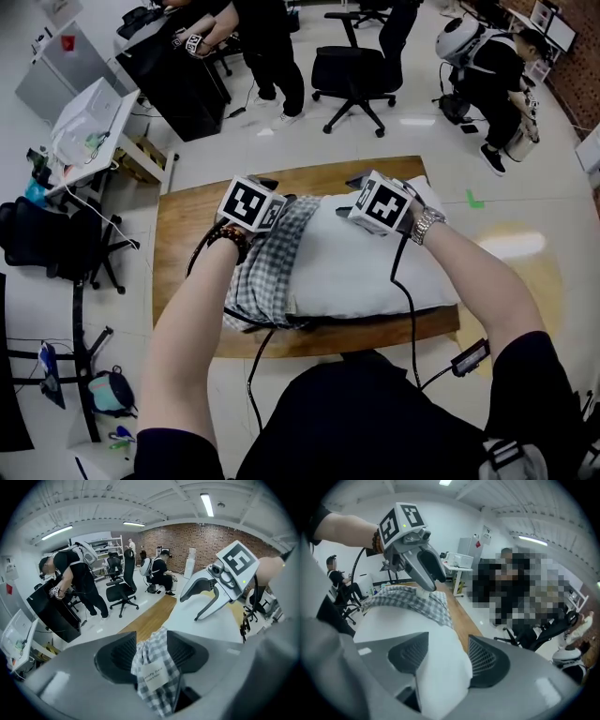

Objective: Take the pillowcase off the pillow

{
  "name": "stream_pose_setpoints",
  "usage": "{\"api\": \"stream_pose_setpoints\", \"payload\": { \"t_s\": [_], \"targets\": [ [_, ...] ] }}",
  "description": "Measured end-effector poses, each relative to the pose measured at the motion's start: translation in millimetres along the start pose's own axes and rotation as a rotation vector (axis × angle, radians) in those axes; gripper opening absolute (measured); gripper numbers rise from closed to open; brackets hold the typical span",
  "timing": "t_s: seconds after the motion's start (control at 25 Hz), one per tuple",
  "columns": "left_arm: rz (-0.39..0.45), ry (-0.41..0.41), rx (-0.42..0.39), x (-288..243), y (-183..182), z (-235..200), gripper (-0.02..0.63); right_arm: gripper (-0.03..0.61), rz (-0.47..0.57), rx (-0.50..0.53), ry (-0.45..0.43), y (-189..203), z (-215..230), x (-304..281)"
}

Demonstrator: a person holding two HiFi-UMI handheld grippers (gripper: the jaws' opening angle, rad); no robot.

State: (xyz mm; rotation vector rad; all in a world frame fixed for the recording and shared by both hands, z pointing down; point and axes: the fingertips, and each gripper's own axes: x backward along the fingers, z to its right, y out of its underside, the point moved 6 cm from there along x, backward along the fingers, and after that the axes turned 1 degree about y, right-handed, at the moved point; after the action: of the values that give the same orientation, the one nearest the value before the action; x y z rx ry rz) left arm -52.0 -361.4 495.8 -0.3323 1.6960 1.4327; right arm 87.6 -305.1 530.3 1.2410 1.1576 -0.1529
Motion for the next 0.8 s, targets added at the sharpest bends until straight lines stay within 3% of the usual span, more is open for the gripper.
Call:
{"api": "stream_pose_setpoints", "payload": {
  "t_s": [0.48, 0.8],
  "targets": [
    [-0.197, 0.128, 0.01, -71, -6, -47, 0.219, 0.287, -0.101, -0.042, -0.164, -15, 57, -62],
    [-0.304, 0.165, -0.005, -111, 27, -28, 0.219, 0.288, -0.192, -0.07, -0.248, 21, 40, -85]
  ]
}}
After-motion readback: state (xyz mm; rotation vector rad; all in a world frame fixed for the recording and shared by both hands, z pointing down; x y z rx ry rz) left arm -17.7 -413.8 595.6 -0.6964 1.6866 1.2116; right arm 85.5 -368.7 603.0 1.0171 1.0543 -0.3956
